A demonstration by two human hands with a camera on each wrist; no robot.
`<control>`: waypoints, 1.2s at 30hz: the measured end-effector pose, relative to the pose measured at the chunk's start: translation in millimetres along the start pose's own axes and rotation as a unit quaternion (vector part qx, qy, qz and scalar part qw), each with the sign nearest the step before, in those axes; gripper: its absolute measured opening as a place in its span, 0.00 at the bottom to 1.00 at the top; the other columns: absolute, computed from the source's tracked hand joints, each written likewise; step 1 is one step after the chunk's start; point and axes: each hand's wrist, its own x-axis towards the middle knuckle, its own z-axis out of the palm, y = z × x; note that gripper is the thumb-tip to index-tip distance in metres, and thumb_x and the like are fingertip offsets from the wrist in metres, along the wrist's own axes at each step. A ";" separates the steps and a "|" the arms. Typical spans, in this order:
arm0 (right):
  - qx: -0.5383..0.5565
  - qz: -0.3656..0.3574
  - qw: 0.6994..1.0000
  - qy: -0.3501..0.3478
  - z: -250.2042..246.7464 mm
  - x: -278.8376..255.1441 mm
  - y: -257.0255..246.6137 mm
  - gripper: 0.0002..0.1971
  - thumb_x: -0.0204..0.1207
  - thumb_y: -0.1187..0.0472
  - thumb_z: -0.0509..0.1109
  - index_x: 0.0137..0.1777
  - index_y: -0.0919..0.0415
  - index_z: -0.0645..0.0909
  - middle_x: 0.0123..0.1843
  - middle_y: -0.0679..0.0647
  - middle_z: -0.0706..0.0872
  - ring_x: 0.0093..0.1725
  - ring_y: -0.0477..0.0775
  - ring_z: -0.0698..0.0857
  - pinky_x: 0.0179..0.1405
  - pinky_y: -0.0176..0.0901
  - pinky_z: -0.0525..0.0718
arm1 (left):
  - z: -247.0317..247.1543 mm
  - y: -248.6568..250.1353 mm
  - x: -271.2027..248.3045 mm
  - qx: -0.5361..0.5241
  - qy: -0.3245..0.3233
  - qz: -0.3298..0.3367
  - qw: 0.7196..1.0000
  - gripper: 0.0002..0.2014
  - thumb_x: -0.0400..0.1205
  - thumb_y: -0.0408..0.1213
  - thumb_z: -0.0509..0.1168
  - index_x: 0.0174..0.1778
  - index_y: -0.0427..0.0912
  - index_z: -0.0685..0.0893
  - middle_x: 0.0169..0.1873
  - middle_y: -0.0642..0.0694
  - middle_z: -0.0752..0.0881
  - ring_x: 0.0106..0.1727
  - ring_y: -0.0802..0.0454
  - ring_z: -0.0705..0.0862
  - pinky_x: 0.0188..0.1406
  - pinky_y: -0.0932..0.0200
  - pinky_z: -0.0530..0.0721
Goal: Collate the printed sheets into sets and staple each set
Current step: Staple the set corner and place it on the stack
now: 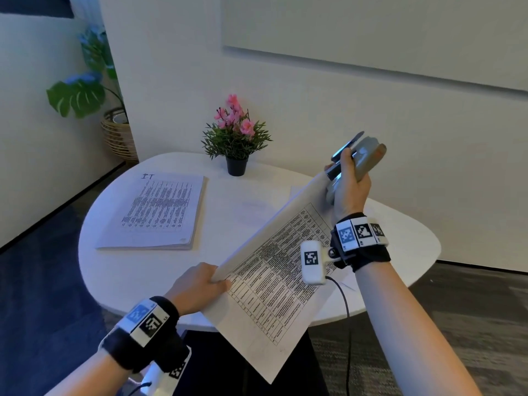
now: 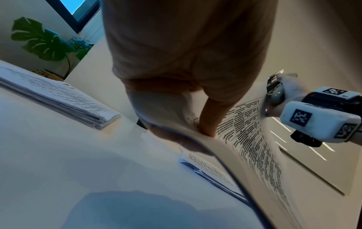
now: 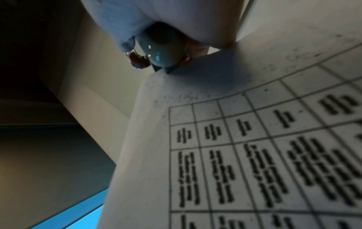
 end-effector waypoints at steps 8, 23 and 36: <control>0.071 0.029 0.997 -0.023 6.7 -0.2 -1.4 0.13 0.81 0.52 0.66 0.44 0.63 0.79 0.34 0.59 0.80 0.33 0.55 0.80 0.32 0.43 0.81 | 0.3 0.4 2.0 0.022 -0.003 0.005 1.000 0.13 0.81 0.44 0.67 0.30 0.48 0.78 0.30 0.50 0.83 0.34 0.51 0.83 0.38 0.58 0.80; -0.192 0.093 0.977 -0.018 -9.4 32.0 34.5 0.15 0.73 0.46 0.72 0.43 0.59 0.80 0.35 0.51 0.83 0.33 0.50 0.80 0.38 0.42 0.77 | -5.7 -8.5 9.1 0.066 -0.003 -0.035 0.997 0.11 0.81 0.46 0.66 0.43 0.42 0.86 0.41 0.47 0.90 0.43 0.52 0.88 0.48 0.53 0.84; -0.632 0.224 0.733 -0.118 -93.8 49.1 125.3 0.24 0.79 0.47 0.65 0.28 0.63 0.69 0.23 0.55 0.70 0.21 0.51 0.68 0.24 0.38 0.67 | -71.4 -55.7 16.1 -0.217 0.192 -0.160 0.944 0.08 0.79 0.30 0.70 0.51 0.30 0.84 0.47 0.34 0.87 0.42 0.43 0.84 0.36 0.56 0.79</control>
